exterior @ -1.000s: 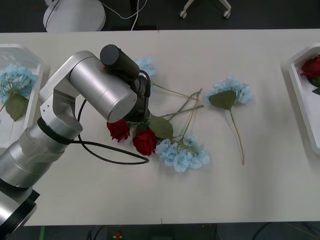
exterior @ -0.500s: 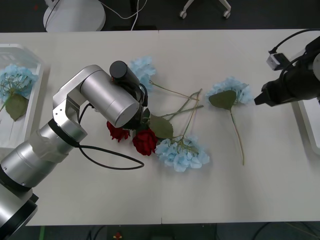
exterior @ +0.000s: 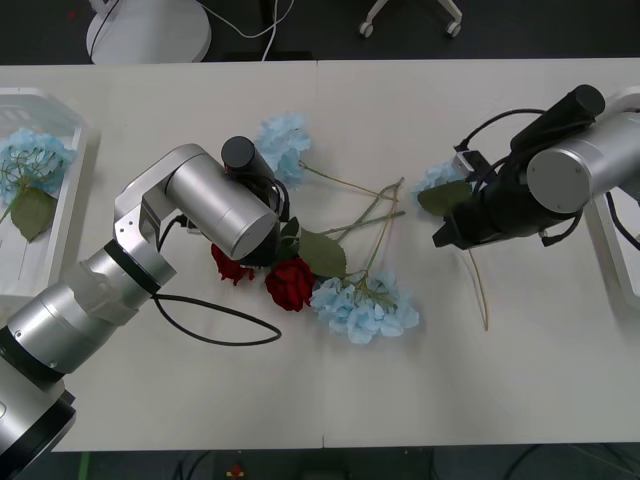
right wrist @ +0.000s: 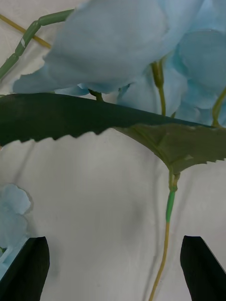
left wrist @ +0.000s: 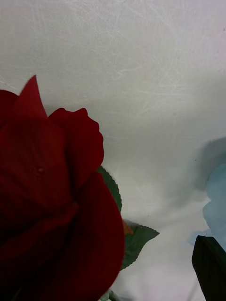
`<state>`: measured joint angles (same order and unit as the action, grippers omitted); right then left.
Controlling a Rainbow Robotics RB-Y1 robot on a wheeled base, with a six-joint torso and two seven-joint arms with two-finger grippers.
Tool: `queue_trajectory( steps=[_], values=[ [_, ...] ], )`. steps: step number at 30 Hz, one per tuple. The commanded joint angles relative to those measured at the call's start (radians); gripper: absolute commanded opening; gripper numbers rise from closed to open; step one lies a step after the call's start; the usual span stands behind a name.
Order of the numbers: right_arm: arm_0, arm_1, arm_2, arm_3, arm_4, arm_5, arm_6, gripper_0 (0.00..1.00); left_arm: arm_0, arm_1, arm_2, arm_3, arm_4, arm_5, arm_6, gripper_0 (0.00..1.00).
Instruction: Put the red flowers into the right box and the blue flowers into the left box
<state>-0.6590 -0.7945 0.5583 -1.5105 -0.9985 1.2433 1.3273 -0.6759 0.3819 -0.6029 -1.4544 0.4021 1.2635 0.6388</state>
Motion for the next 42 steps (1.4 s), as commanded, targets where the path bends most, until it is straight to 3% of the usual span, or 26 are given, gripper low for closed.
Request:
queue_trajectory(
  steps=[1,8,11,13,14,16,23,28,30,32,33,42],
  values=[
    [-0.025,0.047,0.005,0.047,0.037,-0.045,-0.023,0.8,-0.05,-0.028,-0.029,0.008,0.027,-0.01,-0.061,1.0],
    [-0.027,0.055,0.005,0.115,0.078,-0.079,-0.014,0.81,-0.05,-0.035,-0.061,0.057,0.038,-0.039,-0.067,0.96],
    [-0.028,0.057,0.005,0.136,0.095,-0.077,-0.008,0.8,-0.05,-0.037,-0.064,0.062,0.04,-0.044,-0.071,0.7],
    [-0.028,0.064,0.005,0.145,0.109,-0.079,-0.003,0.8,-0.048,-0.037,-0.064,0.062,0.047,-0.044,-0.073,0.27],
    [-0.028,0.067,0.005,0.147,0.115,-0.081,-0.003,0.8,-0.05,-0.037,-0.064,0.062,0.049,-0.044,-0.073,0.14],
    [-0.03,0.08,0.005,0.156,0.126,-0.082,-0.002,0.81,-0.048,-0.037,-0.064,0.062,0.052,-0.046,-0.077,0.02],
    [-0.051,0.141,0.005,0.222,0.159,-0.113,0.009,0.81,-0.05,-0.035,-0.055,0.062,0.064,-0.05,-0.085,0.0],
    [-0.068,0.172,0.005,0.254,0.184,-0.117,0.02,0.8,-0.048,-0.031,0.029,0.051,0.07,-0.061,-0.094,0.0],
    [-0.073,0.176,0.005,0.254,0.195,-0.117,0.021,0.47,-0.048,-0.023,0.081,0.026,0.07,-0.061,-0.102,0.0],
    [-0.074,0.178,0.005,0.256,0.204,-0.116,0.016,0.05,-0.048,-0.014,0.14,-0.001,0.072,-0.061,-0.11,0.0],
    [-0.074,0.178,0.005,0.254,0.212,-0.116,0.02,0.0,-0.048,-0.009,0.163,-0.014,0.075,-0.059,-0.113,0.0],
    [-0.074,0.178,0.005,0.254,0.236,-0.116,0.021,0.0,-0.045,0.052,0.345,-0.113,0.116,-0.059,-0.329,0.0]
  ],
)
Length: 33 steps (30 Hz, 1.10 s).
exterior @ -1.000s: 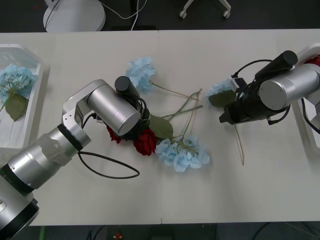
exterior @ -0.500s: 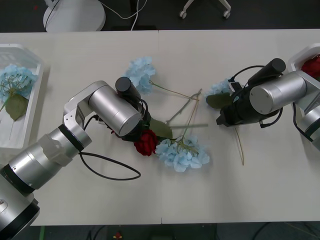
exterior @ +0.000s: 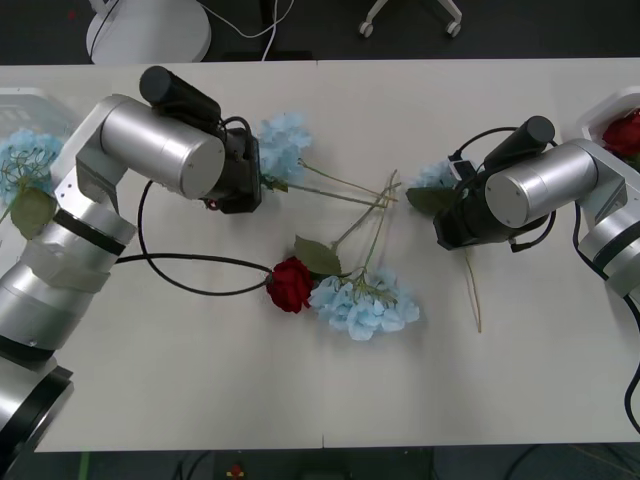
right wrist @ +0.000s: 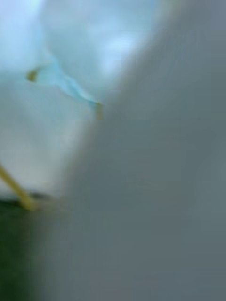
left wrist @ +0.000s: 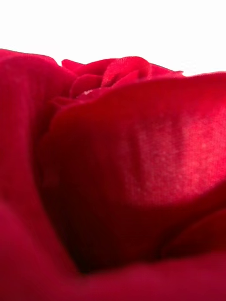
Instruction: Put the red flowers into the right box and the blue flowers into the left box
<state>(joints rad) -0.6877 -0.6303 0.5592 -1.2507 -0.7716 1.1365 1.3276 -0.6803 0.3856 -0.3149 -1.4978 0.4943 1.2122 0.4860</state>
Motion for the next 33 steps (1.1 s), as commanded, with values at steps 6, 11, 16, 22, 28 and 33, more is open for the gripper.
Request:
queue_trajectory(
  steps=[6,11,16,22,28,33],
  values=[
    [-0.058,-0.003,-0.015,-0.004,-0.003,-0.004,0.022,0.0,-0.022,0.056,0.129,-0.078,0.047,-0.056,-0.54,0.0],
    [-0.084,-0.046,-0.114,-0.006,-0.092,0.037,0.064,0.0,-0.018,0.056,0.172,-0.078,0.092,-0.089,-0.85,0.0],
    [-0.104,-0.092,-0.232,-0.009,-0.204,0.124,0.205,0.0,-0.018,0.075,0.238,-0.088,0.164,-0.075,-1.087,0.0],
    [-0.108,-0.15,-0.337,-0.029,-0.434,0.158,0.351,0.0,-0.019,0.084,0.321,-0.113,0.294,-0.051,-1.368,0.0],
    [-0.105,-0.221,-0.354,-0.029,-0.589,0.195,0.403,0.0,-0.015,0.079,0.343,-0.085,0.55,-0.089,-1.626,0.0],
    [-0.087,-0.227,-0.352,-0.029,-0.538,0.226,0.398,0.0,-0.004,0.056,0.346,-0.085,0.713,-0.122,-1.727,0.0]
  ],
)
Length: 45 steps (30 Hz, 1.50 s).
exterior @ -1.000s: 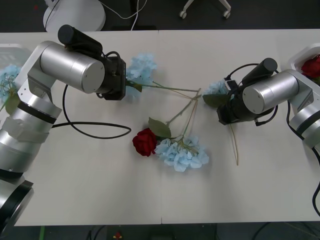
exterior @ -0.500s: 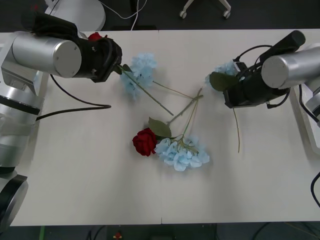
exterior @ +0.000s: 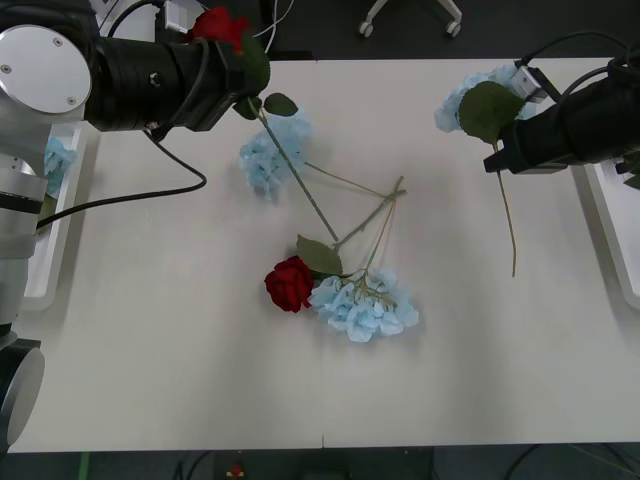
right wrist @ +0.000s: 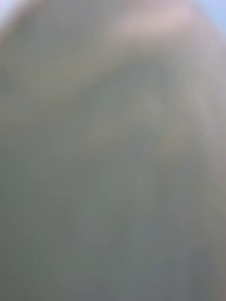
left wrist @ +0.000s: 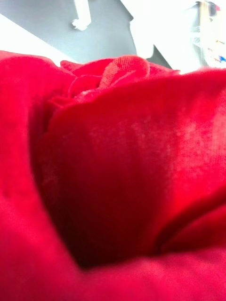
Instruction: Put the red flowers into the right box and the blue flowers into the left box
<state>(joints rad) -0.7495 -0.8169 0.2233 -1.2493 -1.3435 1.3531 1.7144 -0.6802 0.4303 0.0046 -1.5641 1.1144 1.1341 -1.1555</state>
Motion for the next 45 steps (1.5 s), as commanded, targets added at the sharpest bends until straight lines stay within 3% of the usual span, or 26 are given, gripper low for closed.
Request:
queue_trajectory(
  steps=[1,11,17,18,21,23,29,37,45],
  values=[
    [-0.019,-0.038,-0.013,-0.03,0.047,0.008,0.01,0.0,-0.002,0.004,0.025,-0.019,0.12,-0.054,-0.102,0.0],
    [0.084,0.018,0.151,-0.018,0.259,-0.193,-0.019,0.0,0.024,-0.065,-0.029,-0.021,0.344,-0.154,-0.188,0.0],
    [0.085,0.036,0.208,0.085,0.161,-0.181,-0.019,0.0,0.054,-0.088,-0.158,-0.047,0.387,-0.32,-0.211,0.0],
    [0.084,0.041,0.208,0.1,0.138,-0.175,-0.019,0.05,0.056,-0.091,-0.184,-0.047,0.387,-0.353,-0.216,0.0],
    [0.084,0.041,0.208,0.108,0.13,-0.17,-0.015,0.35,0.059,-0.093,-0.236,-0.047,0.398,-0.409,-0.22,0.0],
    [0.085,0.041,0.208,0.11,0.132,-0.169,-0.012,0.5,0.063,-0.093,-0.256,-0.045,0.403,-0.413,-0.219,0.0],
    [0.084,0.024,0.209,0.094,0.126,-0.154,0.007,0.7,0.07,-0.093,-0.285,-0.045,0.403,-0.441,-0.222,0.0],
    [0.082,-0.136,0.203,-0.062,-0.054,-0.078,0.03,0.77,0.073,-0.104,-0.291,-0.045,0.387,-0.45,-0.224,0.0],
    [0.082,-0.238,0.074,-0.134,-0.384,0.078,0.053,0.77,0.073,-0.107,-0.296,-0.044,0.387,-0.45,-0.219,0.0]
  ],
)
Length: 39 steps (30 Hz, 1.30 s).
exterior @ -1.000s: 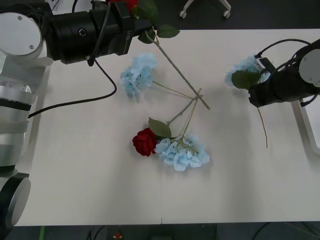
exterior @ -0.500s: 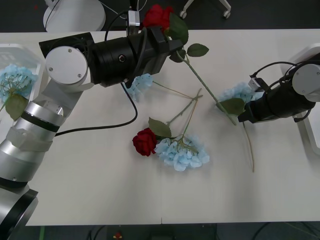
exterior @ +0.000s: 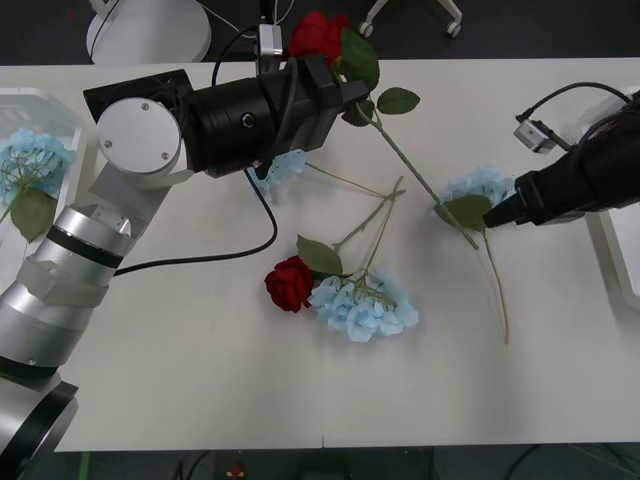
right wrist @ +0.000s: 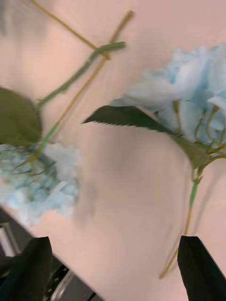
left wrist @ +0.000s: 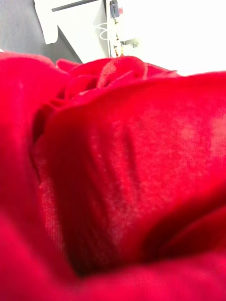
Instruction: Put the red flowers into the right box and the blue flowers into the left box
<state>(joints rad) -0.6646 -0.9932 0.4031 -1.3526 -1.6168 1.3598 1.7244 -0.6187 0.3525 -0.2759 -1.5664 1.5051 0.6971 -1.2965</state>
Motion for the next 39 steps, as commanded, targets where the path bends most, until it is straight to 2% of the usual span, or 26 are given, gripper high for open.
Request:
queue_trajectory(
  steps=[1,4,8,16,37,38,39],
  values=[
    [-0.003,-0.064,-0.124,-0.033,-0.135,0.091,0.047,0.77,0.011,-0.029,-0.016,-0.041,-0.003,-0.013,-0.078,0.0],
    [-0.003,-0.064,-0.178,-0.042,-0.189,0.148,0.064,0.77,0.013,-0.03,-0.016,-0.041,-0.003,-0.013,-0.076,0.0],
    [-0.001,-0.062,-0.19,-0.068,-0.261,0.157,0.084,0.77,0.013,-0.03,-0.016,-0.041,-0.005,-0.013,-0.076,0.0],
    [-0.001,-0.048,-0.122,-0.138,-0.242,0.182,0.124,0.77,0.013,-0.03,-0.016,-0.041,-0.003,-0.019,-0.075,0.0],
    [0.016,0.2,-0.095,-0.163,-0.037,0.134,0.164,0.77,0.014,-0.03,-0.014,-0.041,-0.003,-0.027,-0.073,0.0],
    [0.014,0.205,-0.093,-0.163,-0.037,0.134,0.164,0.7,0.014,-0.03,-0.016,-0.041,-0.005,-0.027,-0.073,0.0],
    [0.014,0.209,-0.093,-0.163,-0.034,0.134,0.162,0.46,0.014,-0.03,-0.016,-0.041,-0.003,-0.028,-0.075,0.0]
  ],
)
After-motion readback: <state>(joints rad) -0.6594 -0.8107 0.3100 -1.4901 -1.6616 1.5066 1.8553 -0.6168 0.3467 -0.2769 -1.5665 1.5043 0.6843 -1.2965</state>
